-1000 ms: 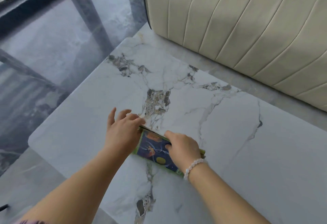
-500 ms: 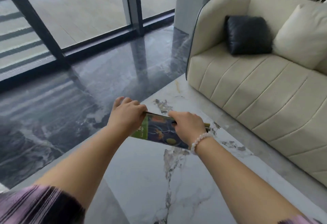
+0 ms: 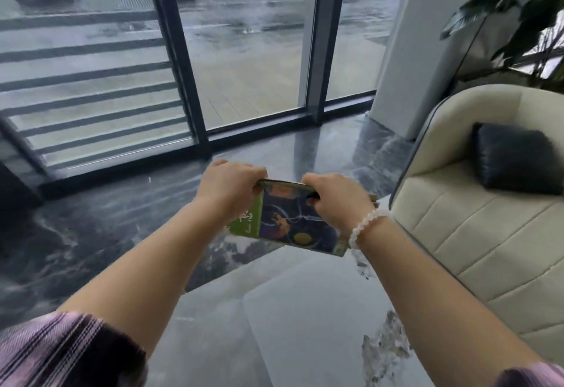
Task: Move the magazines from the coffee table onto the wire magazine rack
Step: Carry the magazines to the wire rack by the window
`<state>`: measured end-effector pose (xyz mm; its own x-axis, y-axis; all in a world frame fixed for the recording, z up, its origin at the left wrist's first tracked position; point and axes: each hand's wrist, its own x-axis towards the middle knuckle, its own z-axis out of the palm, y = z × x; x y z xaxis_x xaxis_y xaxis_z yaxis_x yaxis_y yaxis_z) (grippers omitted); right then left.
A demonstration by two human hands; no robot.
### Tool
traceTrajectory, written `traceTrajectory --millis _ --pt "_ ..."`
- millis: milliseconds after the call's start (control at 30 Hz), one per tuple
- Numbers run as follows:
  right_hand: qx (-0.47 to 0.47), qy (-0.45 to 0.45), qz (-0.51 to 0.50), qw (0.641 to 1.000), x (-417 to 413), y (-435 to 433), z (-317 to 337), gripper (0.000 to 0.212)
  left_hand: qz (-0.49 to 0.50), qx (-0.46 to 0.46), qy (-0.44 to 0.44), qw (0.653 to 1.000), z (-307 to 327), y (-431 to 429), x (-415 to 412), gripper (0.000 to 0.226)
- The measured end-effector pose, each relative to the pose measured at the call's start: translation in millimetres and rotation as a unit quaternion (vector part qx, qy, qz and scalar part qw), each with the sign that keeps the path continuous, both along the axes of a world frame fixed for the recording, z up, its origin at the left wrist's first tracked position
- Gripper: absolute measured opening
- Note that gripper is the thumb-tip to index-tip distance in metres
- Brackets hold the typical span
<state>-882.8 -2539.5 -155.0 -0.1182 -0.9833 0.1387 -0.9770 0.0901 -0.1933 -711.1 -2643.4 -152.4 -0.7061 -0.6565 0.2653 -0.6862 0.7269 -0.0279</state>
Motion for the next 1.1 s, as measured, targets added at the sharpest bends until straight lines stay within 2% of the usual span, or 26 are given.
traceTrajectory --millis 367,567,933,1100 --pt "-0.043 -0.018 0.112 0.993 135 -187 81 0.006 0.064 -0.069 0.054 0.994 83 -131 136 0.017" --pt "-0.068 -0.030 0.175 0.982 181 -292 86 0.008 0.119 -0.109 0.065 0.985 91 -211 182 0.014" --pt "-0.072 -0.042 0.265 0.961 272 -517 102 0.010 0.237 -0.100 0.038 0.966 118 -399 270 0.022" --pt "-0.088 -0.054 0.331 0.938 342 -602 106 0.023 0.295 -0.101 0.068 0.948 114 -472 339 0.027"
